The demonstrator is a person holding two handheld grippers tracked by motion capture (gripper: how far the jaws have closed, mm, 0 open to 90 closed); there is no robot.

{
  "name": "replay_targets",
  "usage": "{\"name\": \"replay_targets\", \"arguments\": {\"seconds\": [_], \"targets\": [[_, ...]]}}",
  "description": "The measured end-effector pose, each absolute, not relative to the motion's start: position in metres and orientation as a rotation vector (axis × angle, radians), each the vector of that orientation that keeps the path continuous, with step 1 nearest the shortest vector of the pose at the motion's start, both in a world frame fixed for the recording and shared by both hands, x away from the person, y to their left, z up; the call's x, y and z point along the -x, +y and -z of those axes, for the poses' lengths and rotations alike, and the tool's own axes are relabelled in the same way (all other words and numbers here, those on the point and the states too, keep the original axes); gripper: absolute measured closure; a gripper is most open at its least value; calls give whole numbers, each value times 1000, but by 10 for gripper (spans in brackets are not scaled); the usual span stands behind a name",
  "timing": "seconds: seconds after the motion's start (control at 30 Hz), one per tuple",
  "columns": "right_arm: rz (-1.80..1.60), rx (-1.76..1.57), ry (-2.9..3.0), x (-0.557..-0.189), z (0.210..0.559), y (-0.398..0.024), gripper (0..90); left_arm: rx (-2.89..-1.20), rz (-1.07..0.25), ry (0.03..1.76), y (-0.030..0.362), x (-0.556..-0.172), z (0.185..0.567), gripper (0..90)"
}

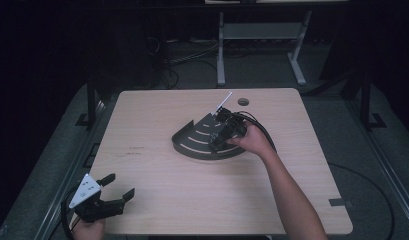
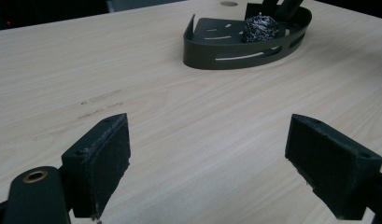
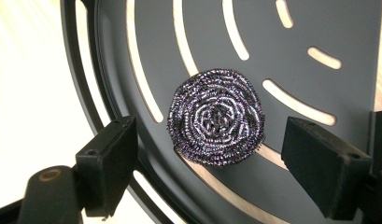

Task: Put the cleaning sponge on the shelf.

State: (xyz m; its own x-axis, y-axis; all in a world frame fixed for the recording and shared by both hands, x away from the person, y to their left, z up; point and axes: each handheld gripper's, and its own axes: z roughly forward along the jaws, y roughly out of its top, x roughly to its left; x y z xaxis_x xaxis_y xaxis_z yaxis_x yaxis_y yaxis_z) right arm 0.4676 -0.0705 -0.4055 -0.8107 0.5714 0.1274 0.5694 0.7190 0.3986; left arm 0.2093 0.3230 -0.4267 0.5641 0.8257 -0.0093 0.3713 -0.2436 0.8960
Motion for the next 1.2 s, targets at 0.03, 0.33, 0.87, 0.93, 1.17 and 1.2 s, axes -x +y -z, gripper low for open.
{"name": "replay_targets", "arguments": {"seconds": [0.03,0.33,0.87,0.93,1.17,1.2], "targets": [[-679,-965,2904,-467,404,-71,182,-1834,-596,982,323,-209,427,134],[-715,-959,2886,-460,390,-78,179,-1830,-596,987,325,-208,427,134],[-724,-940,2881,-447,385,-87,178,-1835,-597,979,323,-208,427,134],[-729,-934,2877,-445,384,-89,175,-1839,-598,981,322,-208,427,134],[-752,-911,2869,-435,379,-96,167,-1841,-598,974,320,-208,427,134],[-750,-904,2867,-432,379,-98,168,-1842,-595,973,320,-208,427,134]]}}
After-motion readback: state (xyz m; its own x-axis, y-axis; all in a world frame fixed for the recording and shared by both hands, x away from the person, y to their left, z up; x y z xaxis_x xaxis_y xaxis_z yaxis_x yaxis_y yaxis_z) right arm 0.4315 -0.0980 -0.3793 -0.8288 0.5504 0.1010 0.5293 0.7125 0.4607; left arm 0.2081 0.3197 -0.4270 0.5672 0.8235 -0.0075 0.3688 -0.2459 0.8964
